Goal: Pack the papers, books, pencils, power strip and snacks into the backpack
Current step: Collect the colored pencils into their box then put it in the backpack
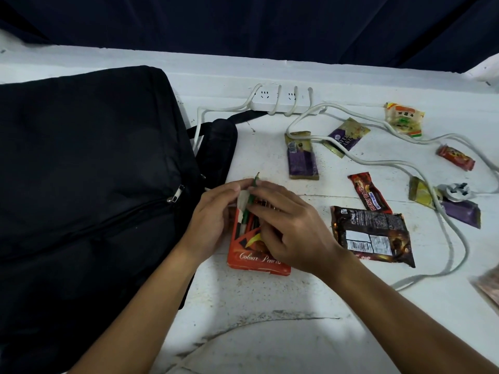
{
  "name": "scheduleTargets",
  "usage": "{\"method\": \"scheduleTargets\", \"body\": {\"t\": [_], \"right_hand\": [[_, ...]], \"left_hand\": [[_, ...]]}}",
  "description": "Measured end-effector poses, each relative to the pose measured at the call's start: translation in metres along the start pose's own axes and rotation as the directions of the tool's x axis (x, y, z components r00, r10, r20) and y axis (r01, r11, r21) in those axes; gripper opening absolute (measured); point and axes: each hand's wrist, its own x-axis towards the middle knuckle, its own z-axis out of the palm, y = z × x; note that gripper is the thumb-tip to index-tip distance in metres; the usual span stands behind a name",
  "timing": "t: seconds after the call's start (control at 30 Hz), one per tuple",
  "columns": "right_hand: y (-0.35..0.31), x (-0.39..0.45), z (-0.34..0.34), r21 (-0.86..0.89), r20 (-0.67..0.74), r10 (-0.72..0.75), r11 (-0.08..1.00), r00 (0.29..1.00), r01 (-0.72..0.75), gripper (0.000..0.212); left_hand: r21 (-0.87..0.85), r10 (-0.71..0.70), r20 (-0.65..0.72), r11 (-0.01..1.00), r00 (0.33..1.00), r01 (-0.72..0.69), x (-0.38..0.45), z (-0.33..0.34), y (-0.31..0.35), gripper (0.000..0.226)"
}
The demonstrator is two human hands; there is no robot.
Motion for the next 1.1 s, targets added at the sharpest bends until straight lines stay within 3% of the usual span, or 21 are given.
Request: {"method": "scheduleTargets", "body": {"t": [0.23,0.33,0.43,0.5,0.6,0.67,0.8,0.93,1.1], "right_hand": [[-0.006,-0.011,0.005,0.045,-0.069,-0.101,0.994,0.992,0.104,0.025],[-0.006,-0.014,0.008,0.086,-0.171,-0.095,0.990,0.981,0.111,0.024],[-0.001,-0.019,0.010,0.213,-0.354,0.137,0.975,0.925,-0.062,0.024],[0.004,-0.019,0.010,0.357,-0.406,0.389,0.901,0.827,-0.248,0.025],[0.009,-0.018,0.012,0.692,-0.238,0.716,0.599,0.657,-0.402,0.028],[0.010,-0.020,0.015,0.800,-0.089,0.772,0.432,0.629,-0.416,0.030],[0.010,-0.024,0.019,0.743,-0.026,0.740,0.464,0.673,-0.482,0.021],[0.010,-0.025,0.018,0.766,-0.027,0.757,0.436,0.653,-0.473,0.018],[0.010,-0.027,0.018,0.760,-0.033,0.758,0.442,0.651,-0.477,0.020]], "left_hand": [[0.105,0.010,-0.015,0.994,1.000,-0.008,-0.002,0.000,0.001,0.030],[0.138,0.023,0.011,0.990,1.000,-0.024,-0.003,-0.001,0.002,0.035],[0.143,0.045,0.010,0.989,0.999,-0.046,-0.004,-0.001,0.004,0.037],[0.131,0.053,0.002,0.990,0.999,-0.053,-0.004,0.000,0.005,0.038],[0.112,0.071,-0.016,0.991,0.997,-0.069,-0.005,0.001,0.006,0.038],[0.111,0.085,-0.018,0.990,0.996,-0.082,-0.005,0.002,0.008,0.040],[0.104,0.090,-0.028,0.991,0.996,-0.087,-0.004,0.003,0.008,0.051],[0.098,0.055,-0.040,0.994,0.998,-0.051,-0.003,0.004,0.007,0.063],[0.165,0.051,-0.024,0.985,0.998,-0.046,-0.004,0.004,0.007,0.053]]}}
